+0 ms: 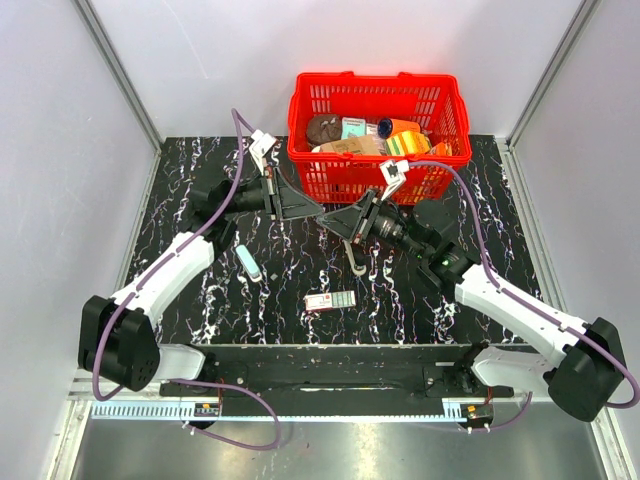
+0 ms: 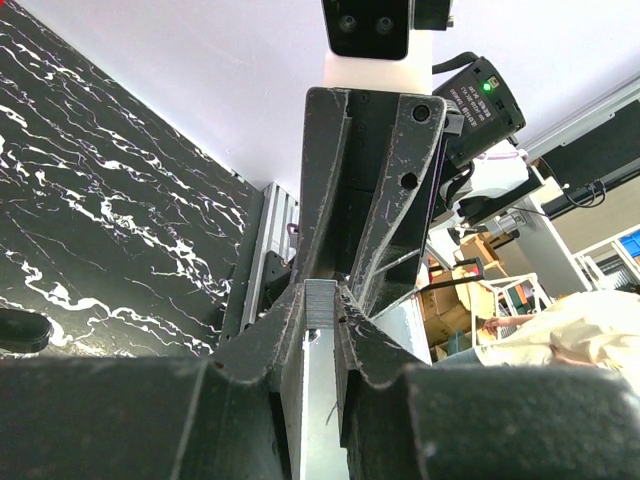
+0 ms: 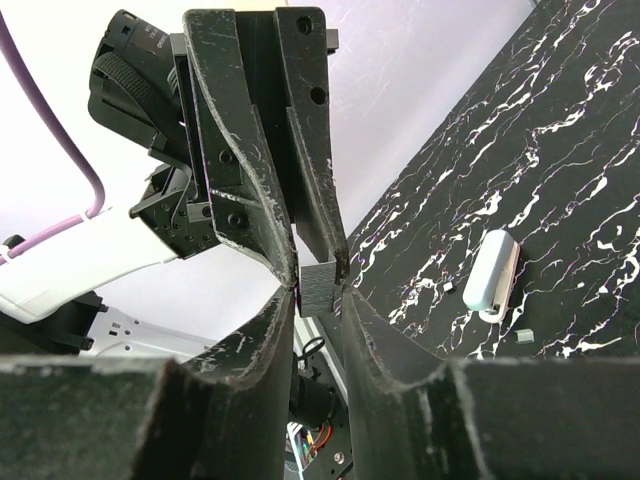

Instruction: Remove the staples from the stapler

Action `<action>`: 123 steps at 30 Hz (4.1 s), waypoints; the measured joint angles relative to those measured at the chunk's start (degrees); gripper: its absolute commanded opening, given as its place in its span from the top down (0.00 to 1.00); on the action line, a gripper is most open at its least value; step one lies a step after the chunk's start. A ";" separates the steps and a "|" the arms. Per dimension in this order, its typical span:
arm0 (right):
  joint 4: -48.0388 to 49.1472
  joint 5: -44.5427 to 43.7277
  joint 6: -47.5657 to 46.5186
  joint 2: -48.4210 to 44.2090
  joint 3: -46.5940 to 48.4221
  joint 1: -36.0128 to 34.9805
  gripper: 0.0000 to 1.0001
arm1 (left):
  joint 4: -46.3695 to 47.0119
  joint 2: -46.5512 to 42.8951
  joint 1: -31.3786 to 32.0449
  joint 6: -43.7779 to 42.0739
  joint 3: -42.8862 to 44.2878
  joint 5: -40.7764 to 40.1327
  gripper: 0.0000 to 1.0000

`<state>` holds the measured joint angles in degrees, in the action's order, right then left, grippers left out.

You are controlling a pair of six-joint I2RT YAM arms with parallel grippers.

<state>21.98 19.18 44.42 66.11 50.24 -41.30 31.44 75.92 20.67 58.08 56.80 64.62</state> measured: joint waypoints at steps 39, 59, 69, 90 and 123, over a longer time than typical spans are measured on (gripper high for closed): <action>-44.50 -29.29 2.71 16.48 2.34 -19.19 0.98 | -56.50 1.05 -2.73 -63.56 6.38 -28.76 0.46; -59.28 -45.27 4.81 33.59 16.37 -24.81 0.96 | -62.62 -4.96 -2.71 -74.86 -1.18 -35.76 0.48; -58.64 -44.65 2.95 35.67 16.90 -23.87 0.94 | -62.66 -4.96 -2.71 -74.82 -1.18 -35.74 0.48; -57.29 -41.53 1.20 37.16 16.39 -21.51 0.91 | -62.66 -4.98 -2.71 -74.75 -1.18 -35.74 0.48; -57.83 -40.63 0.74 38.01 16.96 -21.24 0.67 | -63.12 -5.07 -2.71 -74.77 -1.18 -35.74 0.48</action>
<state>-35.86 -21.45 45.17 104.12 67.20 -62.54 -31.68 70.85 17.96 -16.69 55.61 28.88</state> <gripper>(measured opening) 0.326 0.518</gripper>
